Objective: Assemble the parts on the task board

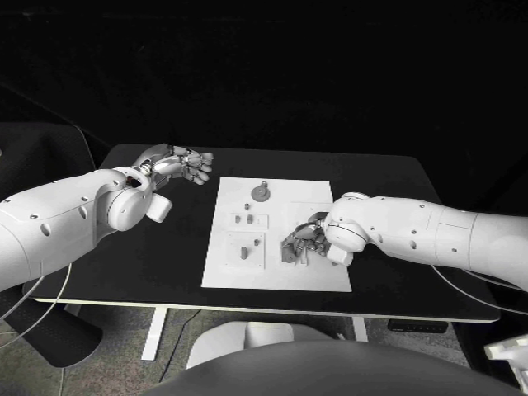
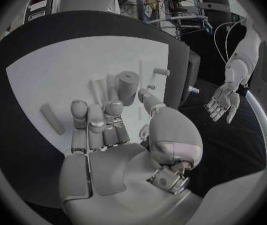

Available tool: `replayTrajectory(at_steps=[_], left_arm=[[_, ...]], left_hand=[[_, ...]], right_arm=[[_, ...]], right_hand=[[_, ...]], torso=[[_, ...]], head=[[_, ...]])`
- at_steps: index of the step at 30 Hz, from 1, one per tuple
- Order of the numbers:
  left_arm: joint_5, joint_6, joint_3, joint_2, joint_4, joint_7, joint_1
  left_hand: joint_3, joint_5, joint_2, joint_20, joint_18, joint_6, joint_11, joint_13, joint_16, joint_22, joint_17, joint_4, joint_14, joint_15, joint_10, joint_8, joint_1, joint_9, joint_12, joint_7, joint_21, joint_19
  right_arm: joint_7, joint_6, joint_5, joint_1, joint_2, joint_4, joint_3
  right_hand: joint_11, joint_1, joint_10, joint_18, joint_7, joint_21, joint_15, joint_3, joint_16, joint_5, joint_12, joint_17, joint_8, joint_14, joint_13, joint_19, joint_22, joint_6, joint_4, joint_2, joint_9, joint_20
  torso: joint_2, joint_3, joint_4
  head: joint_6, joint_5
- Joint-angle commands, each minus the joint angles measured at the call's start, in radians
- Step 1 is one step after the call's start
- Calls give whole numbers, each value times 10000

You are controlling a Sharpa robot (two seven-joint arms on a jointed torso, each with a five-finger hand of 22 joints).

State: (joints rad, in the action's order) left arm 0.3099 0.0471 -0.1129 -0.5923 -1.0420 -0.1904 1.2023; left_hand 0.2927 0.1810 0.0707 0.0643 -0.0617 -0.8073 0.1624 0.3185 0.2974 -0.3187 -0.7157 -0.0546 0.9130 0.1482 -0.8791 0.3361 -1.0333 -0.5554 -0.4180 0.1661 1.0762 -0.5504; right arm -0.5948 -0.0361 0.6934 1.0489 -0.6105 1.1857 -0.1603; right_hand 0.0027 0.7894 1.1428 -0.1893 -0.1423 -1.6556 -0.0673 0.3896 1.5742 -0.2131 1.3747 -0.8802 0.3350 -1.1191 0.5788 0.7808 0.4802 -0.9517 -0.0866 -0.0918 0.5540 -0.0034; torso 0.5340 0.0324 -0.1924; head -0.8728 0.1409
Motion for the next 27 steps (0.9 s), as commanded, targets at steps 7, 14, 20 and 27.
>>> replayTrajectory(at_steps=[7, 14, 20, 27], left_arm=[[42, -111, 9, 9, -22, -45, 14], [42, -105, 9, 2, -32, -46, 14], [42, -126, 9, -4, -35, -19, 14], [42, -116, 9, -24, -46, 0, 15]], left_hand=[[-58, 31, 7, 3, 63, -42, -10, 12, -35, -14, 14, 10, -62, 31, -44, -46, 129, 3, 61, -18, -60, 43], [-59, 31, 6, 3, 63, -42, -10, 12, -37, -14, 16, 10, -65, 31, -43, -46, 132, 3, 62, -18, -62, 46], [-61, 31, 6, 4, 64, -43, -10, 12, -38, -14, 18, 11, -69, 32, -42, -46, 134, 3, 64, -18, -64, 49], [-63, 31, 4, 4, 65, -44, -10, 12, -40, -14, 20, 13, -73, 32, -40, -46, 138, 3, 66, -18, -67, 52]], right_arm=[[172, 132, 738, -27, -22, 157, -11], [153, 351, 1144, -28, -142, 416, -11], [219, 385, 1335, -28, -328, 776, -11], [291, 62, 1535, -27, -513, 1058, -9]], right_hand=[[-1, 36, -57, -144, -84, -879, -17, 77, 49, 10, 3, 8, 17, 55, 28, 30, 8, -121, -118, 46, -16, 66], [-7, 110, -56, -158, -81, -883, -23, 130, 55, 6, 10, 7, 29, 54, 33, 31, 11, -151, -188, 58, -15, 62], [-8, 142, -60, -163, -81, -884, -25, 142, 57, 13, 10, 7, 33, 57, 35, 27, 12, -164, -234, 15, -17, 63], [-7, 149, -63, -165, -82, -884, -26, 137, 59, 22, 11, 8, 34, 60, 37, 23, 14, -171, -265, -55, -20, 65]], torso=[[5, -3, -5], [-2, -1, 5], [-3, -5, 7], [-2, -10, 18]], head=[[2, -4], [2, 4], [2, 6], [2, 14]])
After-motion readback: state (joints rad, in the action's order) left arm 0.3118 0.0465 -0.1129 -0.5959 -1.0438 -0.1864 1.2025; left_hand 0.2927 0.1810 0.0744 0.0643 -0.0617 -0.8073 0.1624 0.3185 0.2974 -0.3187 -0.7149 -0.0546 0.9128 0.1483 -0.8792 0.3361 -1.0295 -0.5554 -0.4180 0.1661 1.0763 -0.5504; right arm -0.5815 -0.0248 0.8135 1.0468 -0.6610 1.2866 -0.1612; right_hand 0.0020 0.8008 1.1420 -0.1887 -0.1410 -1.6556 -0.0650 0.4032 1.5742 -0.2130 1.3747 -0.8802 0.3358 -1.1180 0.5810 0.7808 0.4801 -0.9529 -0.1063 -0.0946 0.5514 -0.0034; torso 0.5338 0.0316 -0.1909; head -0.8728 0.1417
